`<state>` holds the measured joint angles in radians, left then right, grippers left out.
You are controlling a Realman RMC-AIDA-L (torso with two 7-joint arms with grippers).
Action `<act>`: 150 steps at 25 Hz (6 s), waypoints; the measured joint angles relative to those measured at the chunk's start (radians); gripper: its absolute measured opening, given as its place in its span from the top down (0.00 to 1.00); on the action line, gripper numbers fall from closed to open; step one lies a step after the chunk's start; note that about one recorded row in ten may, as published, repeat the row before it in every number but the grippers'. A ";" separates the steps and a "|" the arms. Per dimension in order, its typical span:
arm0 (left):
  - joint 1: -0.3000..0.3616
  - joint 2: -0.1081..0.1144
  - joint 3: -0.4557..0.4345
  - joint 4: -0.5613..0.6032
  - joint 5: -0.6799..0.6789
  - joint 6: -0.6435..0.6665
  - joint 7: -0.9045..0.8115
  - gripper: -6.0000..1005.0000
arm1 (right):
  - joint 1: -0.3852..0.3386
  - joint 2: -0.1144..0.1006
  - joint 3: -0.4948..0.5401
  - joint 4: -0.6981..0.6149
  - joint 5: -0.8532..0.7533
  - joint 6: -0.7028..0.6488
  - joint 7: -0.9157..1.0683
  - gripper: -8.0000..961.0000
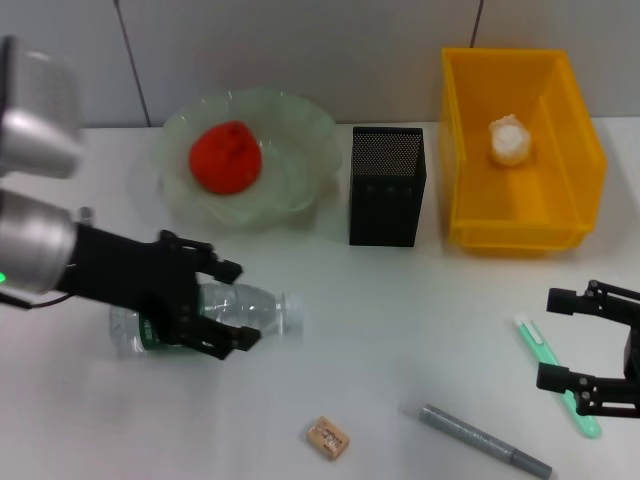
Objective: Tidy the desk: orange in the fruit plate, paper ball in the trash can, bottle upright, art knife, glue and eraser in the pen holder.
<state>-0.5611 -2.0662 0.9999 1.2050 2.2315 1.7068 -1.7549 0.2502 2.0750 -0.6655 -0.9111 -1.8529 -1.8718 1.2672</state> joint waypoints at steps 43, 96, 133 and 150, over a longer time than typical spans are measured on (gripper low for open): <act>-0.188 -0.014 0.757 -0.156 0.340 -0.596 -0.286 0.41 | 0.002 0.002 0.015 0.080 -0.021 0.028 -0.023 0.12; 0.253 -0.002 0.078 -0.080 -0.514 -0.599 0.066 0.51 | 0.066 0.003 0.015 0.117 -0.020 0.052 -0.012 0.12; 0.221 -0.001 0.080 -0.255 -0.634 -0.626 0.252 0.43 | 0.078 0.003 0.015 0.132 -0.026 0.057 -0.014 0.12; 0.349 0.005 -0.283 -0.333 -0.706 -0.010 0.499 0.20 | 0.099 0.003 -0.005 -0.056 -0.029 0.061 0.270 0.12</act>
<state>-0.2125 -2.0617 0.7167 0.8716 1.5256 1.6968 -1.2556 0.3494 2.0777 -0.6706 -0.9669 -1.8819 -1.8109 1.5371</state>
